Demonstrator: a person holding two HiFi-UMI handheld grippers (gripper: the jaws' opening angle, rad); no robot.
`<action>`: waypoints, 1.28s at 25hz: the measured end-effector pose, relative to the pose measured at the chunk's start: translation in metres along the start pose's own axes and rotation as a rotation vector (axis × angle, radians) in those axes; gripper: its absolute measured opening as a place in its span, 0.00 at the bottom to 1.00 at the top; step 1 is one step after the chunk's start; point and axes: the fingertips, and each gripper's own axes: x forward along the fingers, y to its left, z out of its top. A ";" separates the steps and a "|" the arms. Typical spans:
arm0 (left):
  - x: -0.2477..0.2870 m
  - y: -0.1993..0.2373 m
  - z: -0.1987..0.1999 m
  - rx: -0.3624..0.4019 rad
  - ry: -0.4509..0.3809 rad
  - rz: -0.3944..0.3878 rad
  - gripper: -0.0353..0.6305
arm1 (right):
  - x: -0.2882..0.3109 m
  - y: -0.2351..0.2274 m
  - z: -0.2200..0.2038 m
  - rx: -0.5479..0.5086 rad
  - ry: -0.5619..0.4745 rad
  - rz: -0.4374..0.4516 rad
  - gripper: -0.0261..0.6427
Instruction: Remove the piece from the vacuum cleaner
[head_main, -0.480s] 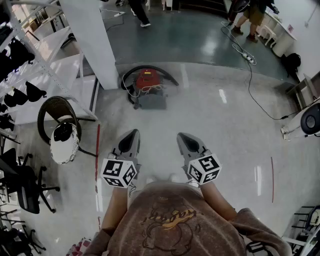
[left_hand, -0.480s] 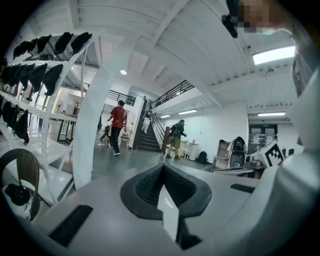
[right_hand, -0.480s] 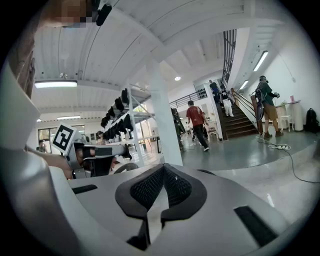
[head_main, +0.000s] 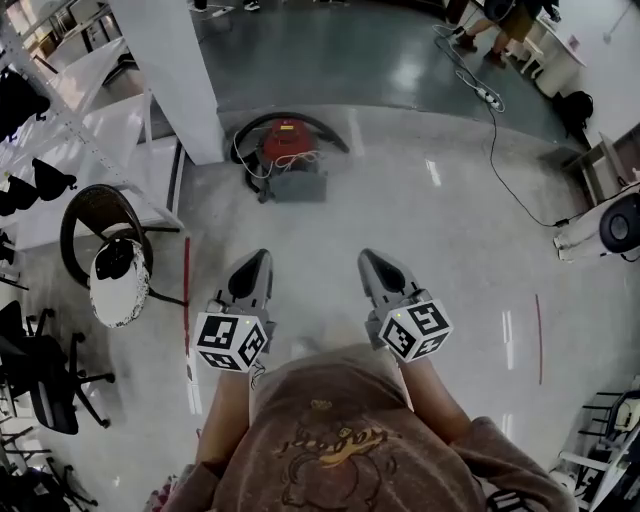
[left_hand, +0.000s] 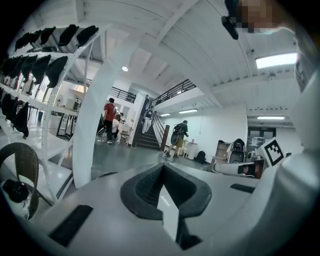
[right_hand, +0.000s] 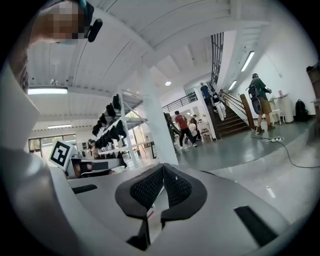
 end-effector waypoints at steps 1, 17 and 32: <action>0.001 0.001 -0.001 -0.003 0.002 -0.002 0.06 | -0.001 -0.001 -0.001 0.001 0.006 -0.007 0.04; 0.099 0.045 0.005 -0.008 0.025 0.002 0.06 | 0.096 -0.062 -0.002 0.007 0.049 0.017 0.04; 0.268 0.106 0.075 -0.007 0.017 0.069 0.06 | 0.244 -0.174 0.067 -0.002 0.087 0.101 0.04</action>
